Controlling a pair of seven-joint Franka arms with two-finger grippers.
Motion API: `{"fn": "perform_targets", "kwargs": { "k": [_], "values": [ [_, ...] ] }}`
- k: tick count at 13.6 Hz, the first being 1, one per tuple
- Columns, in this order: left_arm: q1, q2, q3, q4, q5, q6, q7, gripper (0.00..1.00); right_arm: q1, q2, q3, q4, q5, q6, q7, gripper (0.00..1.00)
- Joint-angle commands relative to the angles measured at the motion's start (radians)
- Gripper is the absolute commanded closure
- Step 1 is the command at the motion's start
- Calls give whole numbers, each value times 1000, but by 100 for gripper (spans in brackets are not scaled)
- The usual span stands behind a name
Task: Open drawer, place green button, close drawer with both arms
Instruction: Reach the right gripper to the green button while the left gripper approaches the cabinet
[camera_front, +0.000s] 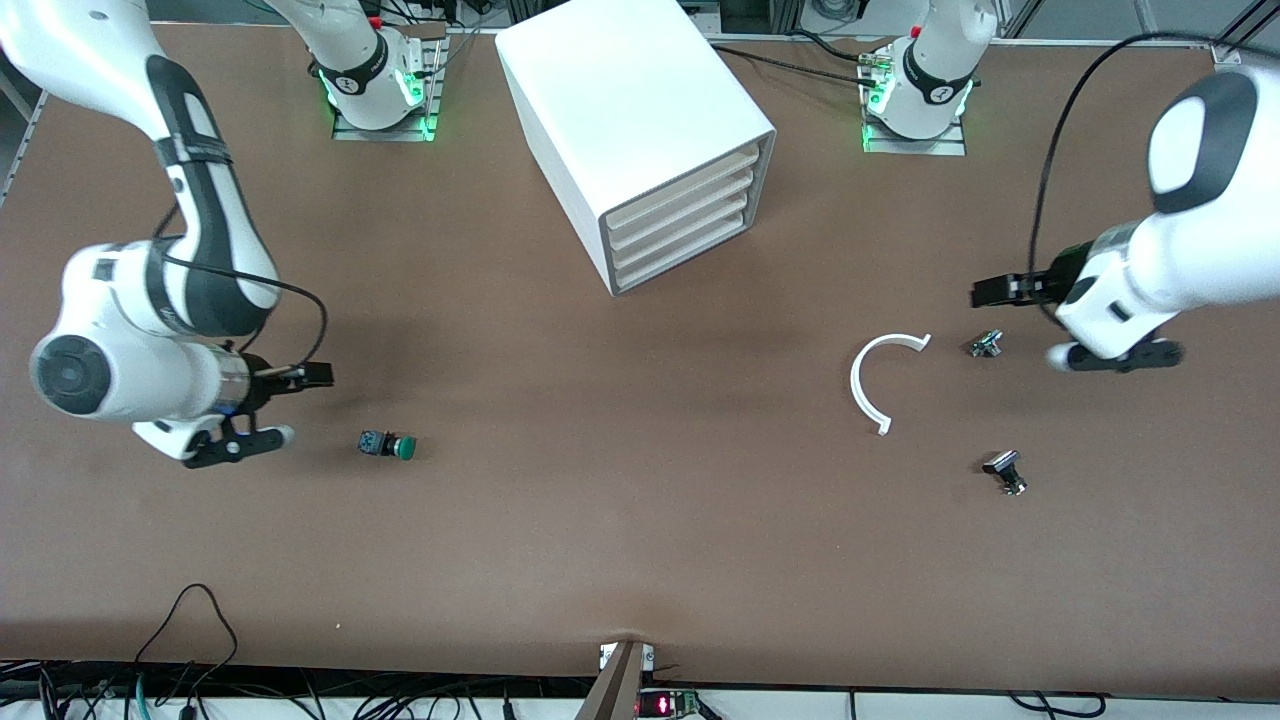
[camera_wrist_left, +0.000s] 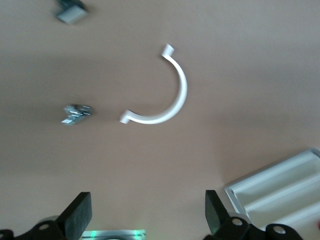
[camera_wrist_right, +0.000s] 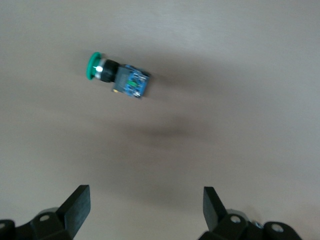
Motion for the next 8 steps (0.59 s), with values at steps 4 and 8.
{"fn": "perform_targets", "kwargs": {
  "k": [4,8],
  "values": [
    [19,173,-17,-120,-322,-18,210,0,51,119,-2,5,-3,181,-287,0],
    [-67,322,-19,-143,-559,-12,367,0,33,155,-4,5,0,256,-542,0]
  ]
}}
